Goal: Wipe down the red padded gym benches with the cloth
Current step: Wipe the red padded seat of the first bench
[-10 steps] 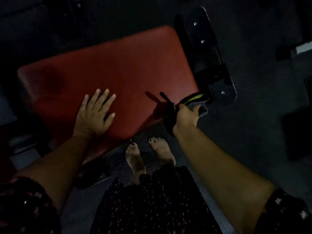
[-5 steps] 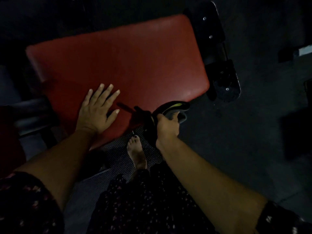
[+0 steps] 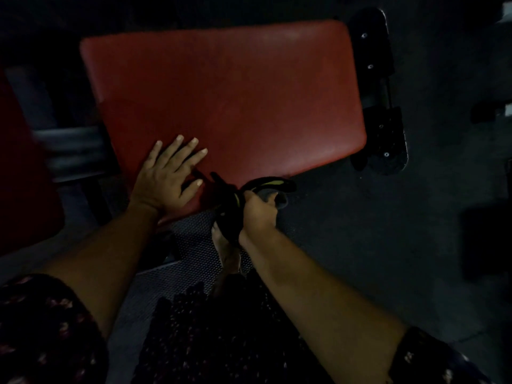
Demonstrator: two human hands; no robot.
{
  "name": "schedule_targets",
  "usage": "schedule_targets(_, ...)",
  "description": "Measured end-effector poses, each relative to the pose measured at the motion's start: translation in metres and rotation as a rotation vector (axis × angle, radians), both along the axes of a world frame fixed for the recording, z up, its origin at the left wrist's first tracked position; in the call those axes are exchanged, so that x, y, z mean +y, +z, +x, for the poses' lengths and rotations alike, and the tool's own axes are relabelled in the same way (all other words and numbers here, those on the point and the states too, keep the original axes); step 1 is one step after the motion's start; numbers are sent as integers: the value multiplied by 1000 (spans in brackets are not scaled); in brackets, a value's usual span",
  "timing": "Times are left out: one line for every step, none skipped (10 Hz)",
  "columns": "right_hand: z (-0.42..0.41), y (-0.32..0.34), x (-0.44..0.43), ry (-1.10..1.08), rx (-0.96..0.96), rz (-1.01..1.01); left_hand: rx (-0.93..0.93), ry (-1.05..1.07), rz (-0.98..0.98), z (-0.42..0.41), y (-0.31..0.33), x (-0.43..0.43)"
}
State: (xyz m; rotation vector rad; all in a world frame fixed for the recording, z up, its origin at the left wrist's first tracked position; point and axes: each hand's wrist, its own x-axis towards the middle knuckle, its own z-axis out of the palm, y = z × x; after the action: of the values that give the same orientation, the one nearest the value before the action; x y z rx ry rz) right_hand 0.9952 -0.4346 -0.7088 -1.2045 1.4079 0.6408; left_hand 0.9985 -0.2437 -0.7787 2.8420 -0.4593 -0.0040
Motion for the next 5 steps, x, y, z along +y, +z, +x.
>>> schedule_targets(8, -6, -9, -151, -24, 46, -33, 10, 24, -8, -3, 6)
schedule_targets(-4, 2, 3, -97, -39, -35, -14, 19, 63, -22, -2, 11)
schedule_targets(-25, 13, 23, -9, -3, 89, 8, 14, 71, -27, -3, 16)
schedule_targets(-38, 22, 42, 219, 128, 373, 2, 4, 110, -31, -5, 26)
schedule_targets(-49, 37, 27, 1628, -54, 88, -21, -11, 112, -40, -6, 35)
